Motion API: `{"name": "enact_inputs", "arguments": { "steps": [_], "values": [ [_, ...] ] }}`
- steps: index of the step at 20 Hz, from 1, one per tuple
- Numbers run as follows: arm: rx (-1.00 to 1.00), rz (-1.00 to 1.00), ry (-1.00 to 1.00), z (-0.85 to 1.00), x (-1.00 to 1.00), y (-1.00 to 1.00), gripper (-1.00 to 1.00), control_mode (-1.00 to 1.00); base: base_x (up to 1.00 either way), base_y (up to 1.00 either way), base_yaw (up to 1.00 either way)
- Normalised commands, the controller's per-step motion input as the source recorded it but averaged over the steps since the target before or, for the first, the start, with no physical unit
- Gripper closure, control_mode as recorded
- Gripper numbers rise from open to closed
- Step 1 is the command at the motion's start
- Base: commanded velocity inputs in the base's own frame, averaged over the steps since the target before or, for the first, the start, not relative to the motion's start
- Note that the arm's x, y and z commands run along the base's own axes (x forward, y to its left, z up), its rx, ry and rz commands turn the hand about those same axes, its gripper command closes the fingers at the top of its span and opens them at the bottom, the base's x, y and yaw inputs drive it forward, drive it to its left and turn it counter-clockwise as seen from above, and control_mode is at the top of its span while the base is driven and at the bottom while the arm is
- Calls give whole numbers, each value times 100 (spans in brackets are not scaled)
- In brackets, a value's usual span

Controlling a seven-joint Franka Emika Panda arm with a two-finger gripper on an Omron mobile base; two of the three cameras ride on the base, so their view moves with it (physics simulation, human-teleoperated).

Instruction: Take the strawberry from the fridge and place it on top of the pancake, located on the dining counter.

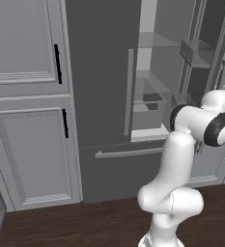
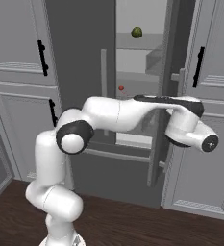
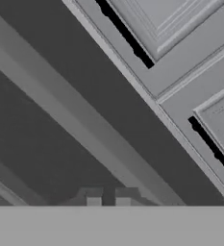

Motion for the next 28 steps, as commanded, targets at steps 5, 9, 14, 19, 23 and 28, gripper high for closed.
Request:
{"name": "enact_inputs", "arguments": {
  "steps": [5,9,14,19,23,28],
  "values": [
    [-3,-3,-44,72,-100,10,100,-100,0,0,0],
    [-24,0,-15,73,-93,87,100,-100,0,0,0],
    [-30,0,13,81,-61,100,100,-100,0,0,0],
    [-28,0,23,49,-67,100,100,-100,0,0,0],
    [-25,-12,8,-1,-16,100,100,-100,0,0,0],
    [-14,-27,2,-10,0,100,100,-100,0,0,0]
  ]
}}
